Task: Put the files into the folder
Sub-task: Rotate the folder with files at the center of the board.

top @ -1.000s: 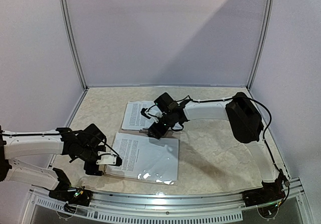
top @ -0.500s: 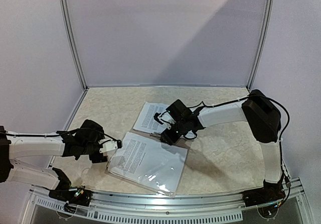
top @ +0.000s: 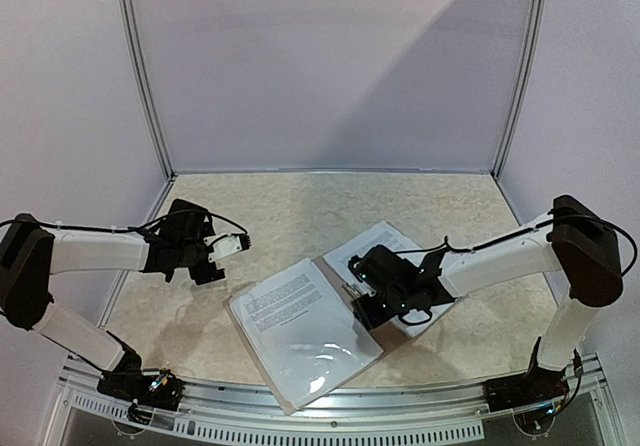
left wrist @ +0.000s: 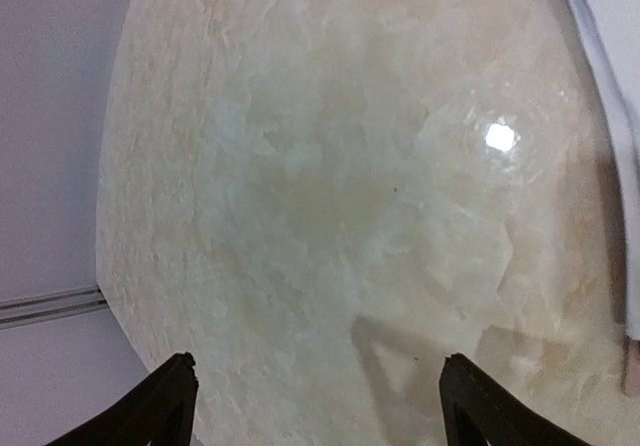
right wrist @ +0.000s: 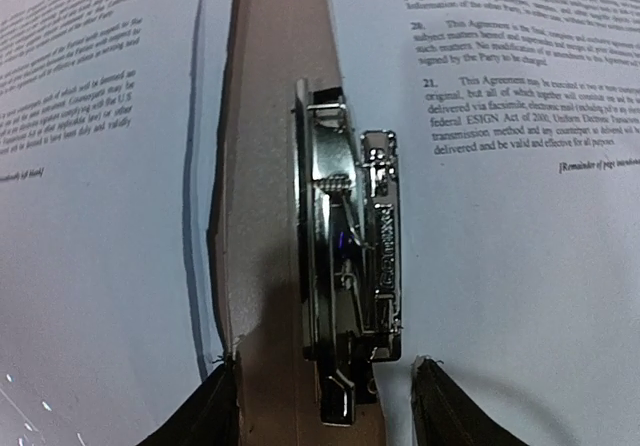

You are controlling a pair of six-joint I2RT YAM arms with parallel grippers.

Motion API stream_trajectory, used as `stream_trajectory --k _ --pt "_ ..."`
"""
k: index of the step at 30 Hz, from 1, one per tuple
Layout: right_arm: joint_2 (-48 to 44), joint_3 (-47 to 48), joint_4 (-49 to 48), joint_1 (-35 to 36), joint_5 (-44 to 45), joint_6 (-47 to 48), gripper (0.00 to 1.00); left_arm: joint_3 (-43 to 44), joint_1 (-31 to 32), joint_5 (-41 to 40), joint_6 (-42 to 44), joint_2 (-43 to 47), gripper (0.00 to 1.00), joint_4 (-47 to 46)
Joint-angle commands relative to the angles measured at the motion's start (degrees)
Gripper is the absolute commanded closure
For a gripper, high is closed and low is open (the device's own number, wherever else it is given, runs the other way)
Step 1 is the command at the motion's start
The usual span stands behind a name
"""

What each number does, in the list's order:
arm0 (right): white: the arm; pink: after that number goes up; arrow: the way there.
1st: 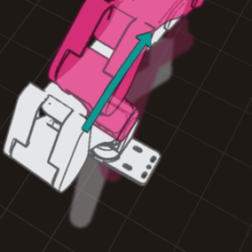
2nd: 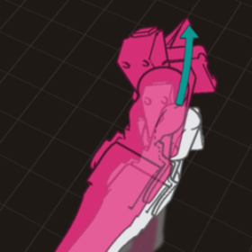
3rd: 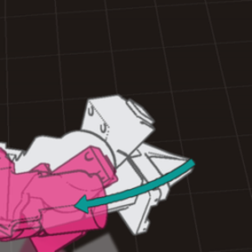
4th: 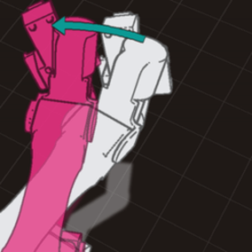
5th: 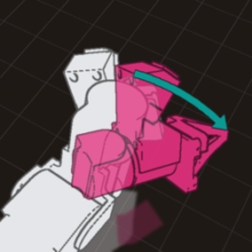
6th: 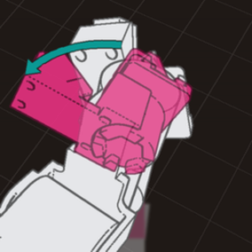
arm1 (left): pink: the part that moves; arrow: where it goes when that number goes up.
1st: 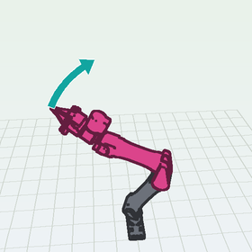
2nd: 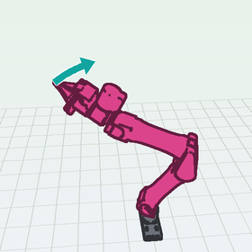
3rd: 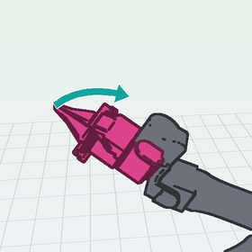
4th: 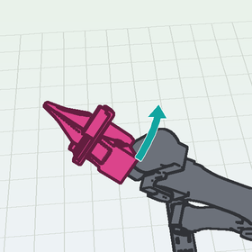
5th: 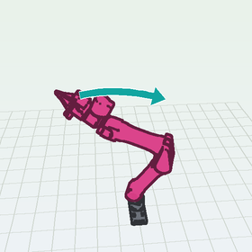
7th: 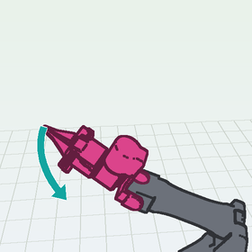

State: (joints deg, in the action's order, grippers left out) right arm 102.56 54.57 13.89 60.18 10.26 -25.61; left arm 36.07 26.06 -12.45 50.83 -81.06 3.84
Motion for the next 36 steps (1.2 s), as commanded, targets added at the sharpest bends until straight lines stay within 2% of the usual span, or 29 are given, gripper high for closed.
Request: stream_trajectory --k 1,6,10,13,19,24,30,36 --pt "-1.6 -3.5 17.7 5.3 1.4 -13.2 0.4 2.8 -0.6 8.6 -2.3 0.7 0.15 10.6" --pt "-4.2 4.8 24.6 6.5 2.9 -10.5 0.35 2.3 -0.4 13.2 -3.1 4.0 0.15 21.1" --pt "-0.4 15.9 30.4 5.9 8.4 -5.3 0.35 0.5 -0.1 15.0 -4.6 8.4 0.15 25.2" --pt "3.0 20.9 31.3 4.1 9.0 -3.0 0.44 -1.2 0.2 16.0 -5.9 12.0 0.14 26.9" --pt "6.9 23.5 27.4 0.2 7.4 -1.9 0.67 -5.1 1.0 14.9 -7.3 16.7 0.14 27.5" --pt "10.9 24.6 25.8 -0.4 3.5 0.5 0.72 -6.3 1.3 14.3 -7.7 16.8 0.14 27.3" --pt "12.7 23.1 26.6 -0.4 6.3 0.0 0.73 -6.6 1.5 15.0 -8.3 14.1 0.14 25.6" --pt "13.1 22.2 25.3 -0.4 5.3 0.5 0.88 -6.1 1.5 13.8 -8.3 10.6 0.14 24.8"
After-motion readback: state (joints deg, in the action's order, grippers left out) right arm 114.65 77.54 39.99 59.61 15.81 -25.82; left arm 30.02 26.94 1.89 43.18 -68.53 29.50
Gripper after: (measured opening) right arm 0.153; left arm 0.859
